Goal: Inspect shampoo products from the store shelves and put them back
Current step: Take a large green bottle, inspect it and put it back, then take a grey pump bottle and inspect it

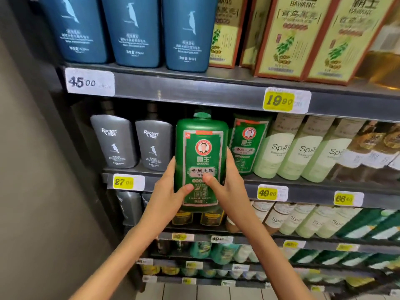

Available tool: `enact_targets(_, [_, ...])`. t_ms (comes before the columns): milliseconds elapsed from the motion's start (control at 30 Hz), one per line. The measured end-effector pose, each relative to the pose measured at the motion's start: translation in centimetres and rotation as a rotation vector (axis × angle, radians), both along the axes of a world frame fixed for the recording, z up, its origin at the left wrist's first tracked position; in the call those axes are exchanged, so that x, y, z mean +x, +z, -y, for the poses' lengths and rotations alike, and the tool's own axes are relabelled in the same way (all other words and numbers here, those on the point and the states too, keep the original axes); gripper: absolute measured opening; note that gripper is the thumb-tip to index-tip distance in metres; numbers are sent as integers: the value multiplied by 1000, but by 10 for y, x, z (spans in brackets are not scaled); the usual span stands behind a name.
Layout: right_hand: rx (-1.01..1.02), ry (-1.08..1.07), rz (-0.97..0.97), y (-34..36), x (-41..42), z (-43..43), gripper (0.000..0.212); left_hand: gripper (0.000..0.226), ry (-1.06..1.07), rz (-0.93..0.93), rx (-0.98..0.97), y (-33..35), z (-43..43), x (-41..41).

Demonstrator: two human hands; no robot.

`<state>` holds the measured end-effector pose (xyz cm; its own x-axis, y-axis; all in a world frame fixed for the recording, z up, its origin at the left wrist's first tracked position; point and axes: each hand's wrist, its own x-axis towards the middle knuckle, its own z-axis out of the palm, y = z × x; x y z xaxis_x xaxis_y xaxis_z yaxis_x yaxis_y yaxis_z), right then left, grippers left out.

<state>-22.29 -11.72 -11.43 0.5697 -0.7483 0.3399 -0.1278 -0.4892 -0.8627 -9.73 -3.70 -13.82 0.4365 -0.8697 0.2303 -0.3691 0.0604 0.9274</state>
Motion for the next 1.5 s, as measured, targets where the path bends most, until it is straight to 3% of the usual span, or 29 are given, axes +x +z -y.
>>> enact_targets(300, [-57,-163,51,-3,31,13,77,78,83,34,-118,-6,31,25])
enact_targets(533, [-189,-295,72,-14,49,21,75,66,198,112,-197,-13,49,27])
enact_targets(700, [-149,-350,37,-20,54,25,76,64,351,248,-240,-16,57,24])
enact_targets(1000, [-248,-542,32,-20,67,25,69,49,480,217,-225,-14,70,15])
enact_targets(1200, [-27,-530,67,-39,57,16,53,46,459,304,-111,-23,62,9])
enact_targets(1500, [-5,-602,46,-42,60,27,40,45,523,294,-34,-21,76,4])
